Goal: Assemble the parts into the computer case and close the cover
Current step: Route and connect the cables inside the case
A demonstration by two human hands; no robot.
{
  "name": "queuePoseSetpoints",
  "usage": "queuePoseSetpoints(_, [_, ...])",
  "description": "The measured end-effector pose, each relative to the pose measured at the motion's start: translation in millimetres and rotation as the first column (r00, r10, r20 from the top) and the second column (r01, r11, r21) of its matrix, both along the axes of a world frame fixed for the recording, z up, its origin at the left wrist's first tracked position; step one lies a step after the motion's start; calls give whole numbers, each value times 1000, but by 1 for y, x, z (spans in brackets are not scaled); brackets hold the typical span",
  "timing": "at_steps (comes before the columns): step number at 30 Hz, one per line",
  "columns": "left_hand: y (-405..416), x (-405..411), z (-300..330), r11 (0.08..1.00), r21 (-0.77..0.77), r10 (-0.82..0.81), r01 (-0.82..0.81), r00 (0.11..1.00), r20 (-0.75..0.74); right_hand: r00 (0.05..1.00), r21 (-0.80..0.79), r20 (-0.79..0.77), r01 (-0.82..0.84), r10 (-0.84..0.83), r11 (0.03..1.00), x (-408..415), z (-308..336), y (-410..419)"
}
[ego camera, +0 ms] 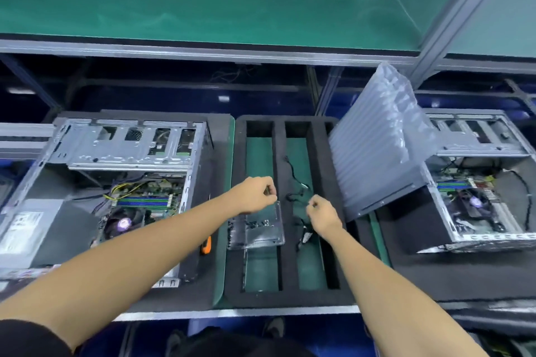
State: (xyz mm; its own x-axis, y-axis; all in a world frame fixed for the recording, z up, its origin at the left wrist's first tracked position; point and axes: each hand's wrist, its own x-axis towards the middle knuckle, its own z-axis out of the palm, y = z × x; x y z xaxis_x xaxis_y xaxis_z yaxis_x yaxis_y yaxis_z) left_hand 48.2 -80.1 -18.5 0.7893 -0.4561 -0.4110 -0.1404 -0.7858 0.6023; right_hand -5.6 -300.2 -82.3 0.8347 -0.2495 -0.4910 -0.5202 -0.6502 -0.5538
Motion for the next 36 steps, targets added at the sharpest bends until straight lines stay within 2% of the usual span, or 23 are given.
queuePoseSetpoints(5, [-8,-9,-7,999,-18,38,-39,999,-34,956,285,217,131,-197,950,25,22,-18])
queuePoseSetpoints(9, [-14,-9,-5,995,-20,96,-99,990,-103,910,515,264,147,-319,845,43,56,-21])
queuePoseSetpoints(13, [-26,-15,6,951,-196,176,-239,940,-292,881,610,277,146,-383,778,59,89,-17])
queuePoseSetpoints(15, [-37,-19,17,946,-257,130,-199,956,-261,867,650,283,141,-409,747,65,106,-12])
queuePoseSetpoints(19, [-55,-20,37,949,-282,80,-140,974,-213,850,695,315,97,-423,712,67,131,-1])
queuePoseSetpoints(22, [-58,-21,48,907,-374,86,-192,955,-282,835,737,321,75,-446,672,68,147,2])
queuePoseSetpoints(24, [-54,-21,56,841,-446,140,-307,919,-369,827,774,325,46,-459,632,68,158,4])
queuePoseSetpoints(28, [-37,-23,73,606,-540,261,-583,788,-558,824,841,330,-35,-460,541,65,176,17])
queuePoseSetpoints(30, [-22,-27,80,507,-577,292,-640,758,-584,848,846,319,-53,-424,530,63,182,31])
queuePoseSetpoints(33, [7,-30,95,354,-613,327,-706,708,-626,868,843,373,-168,-329,511,61,185,60])
queuePoseSetpoints(36, [45,-30,108,259,-647,358,-717,693,-625,868,808,433,-255,-243,531,63,189,94])
